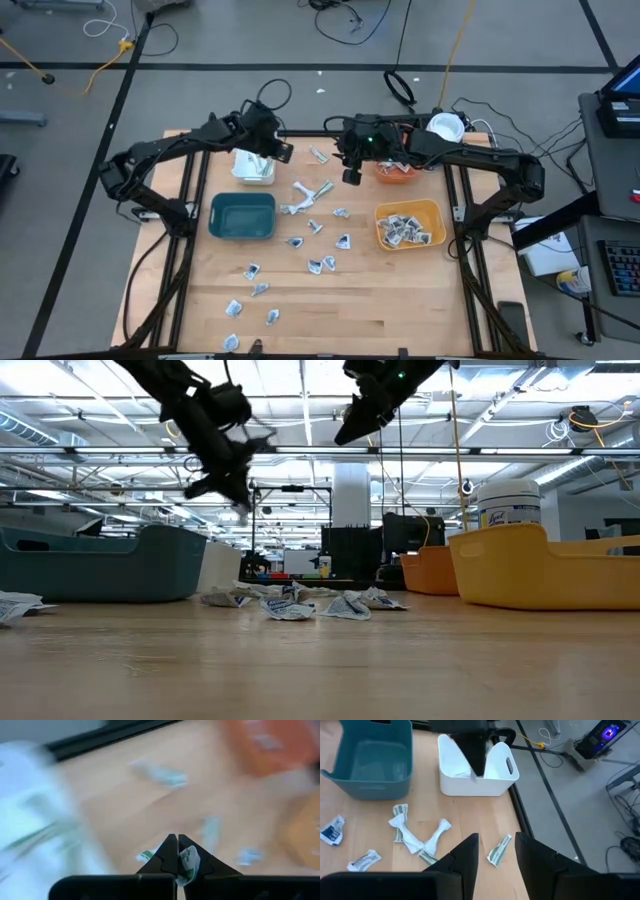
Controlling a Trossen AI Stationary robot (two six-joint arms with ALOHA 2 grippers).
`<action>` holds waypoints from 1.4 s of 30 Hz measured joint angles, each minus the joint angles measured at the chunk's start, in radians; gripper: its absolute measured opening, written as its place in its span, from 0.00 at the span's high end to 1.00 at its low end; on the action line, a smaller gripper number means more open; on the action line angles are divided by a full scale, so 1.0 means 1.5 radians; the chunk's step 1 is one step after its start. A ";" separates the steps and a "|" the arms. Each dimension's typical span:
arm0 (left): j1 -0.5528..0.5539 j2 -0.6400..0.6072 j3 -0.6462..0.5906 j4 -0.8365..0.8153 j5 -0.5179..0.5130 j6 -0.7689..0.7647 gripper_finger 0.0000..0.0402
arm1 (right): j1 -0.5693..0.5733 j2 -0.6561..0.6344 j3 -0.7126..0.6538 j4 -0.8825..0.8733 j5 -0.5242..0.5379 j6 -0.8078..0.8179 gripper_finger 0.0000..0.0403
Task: Pick & Place First Aid Supplies
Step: Put the bandage into the white bin
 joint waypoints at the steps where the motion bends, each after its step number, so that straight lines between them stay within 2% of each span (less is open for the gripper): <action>1: 0.009 0.000 0.000 -0.032 -0.022 -0.009 1.00 | 0.000 0.000 0.000 -0.001 0.000 0.008 0.69; 5: 0.045 0.000 0.000 -0.145 -0.099 -0.035 1.00 | 0.002 -0.004 0.000 -0.003 -0.002 0.025 0.69; 8: 0.066 0.000 0.000 -0.181 -0.132 -0.032 1.00 | 0.004 -0.011 0.000 0.020 -0.019 0.028 0.69; 10: 0.079 0.000 0.000 -0.193 -0.140 -0.027 1.00 | 0.005 -0.022 0.000 0.028 -0.078 0.014 0.69; 15: 0.100 0.000 0.000 -0.193 -0.142 -0.019 1.00 | -0.006 -0.062 -0.006 0.118 -0.300 0.022 0.70; 18: 0.110 0.000 0.000 -0.192 -0.140 -0.018 0.99 | -0.019 -0.099 -0.046 0.176 -0.327 0.045 0.70; 20: 0.111 0.000 0.000 -0.192 -0.140 -0.015 0.96 | -0.028 -0.141 -0.096 0.190 -0.304 0.058 0.70; 22: 0.112 0.000 0.000 -0.191 -0.148 0.001 0.91 | -0.031 -0.187 -0.153 0.236 -0.247 0.083 0.69; 30: 0.113 0.000 0.000 -0.189 -0.158 0.028 0.64 | -0.032 -0.394 -0.423 0.380 -0.040 0.190 0.70; 35: 0.108 0.001 0.000 -0.189 -0.147 0.102 0.47 | -0.029 -0.515 -0.560 0.401 0.047 0.216 0.70; 39: 0.108 0.001 0.000 -0.184 -0.145 0.107 0.36 | -0.030 -0.601 -0.652 0.401 0.105 0.237 0.70; 42: 0.108 0.001 0.000 -0.184 -0.127 0.107 0.28 | -0.030 -0.663 -0.714 0.402 0.122 0.255 0.70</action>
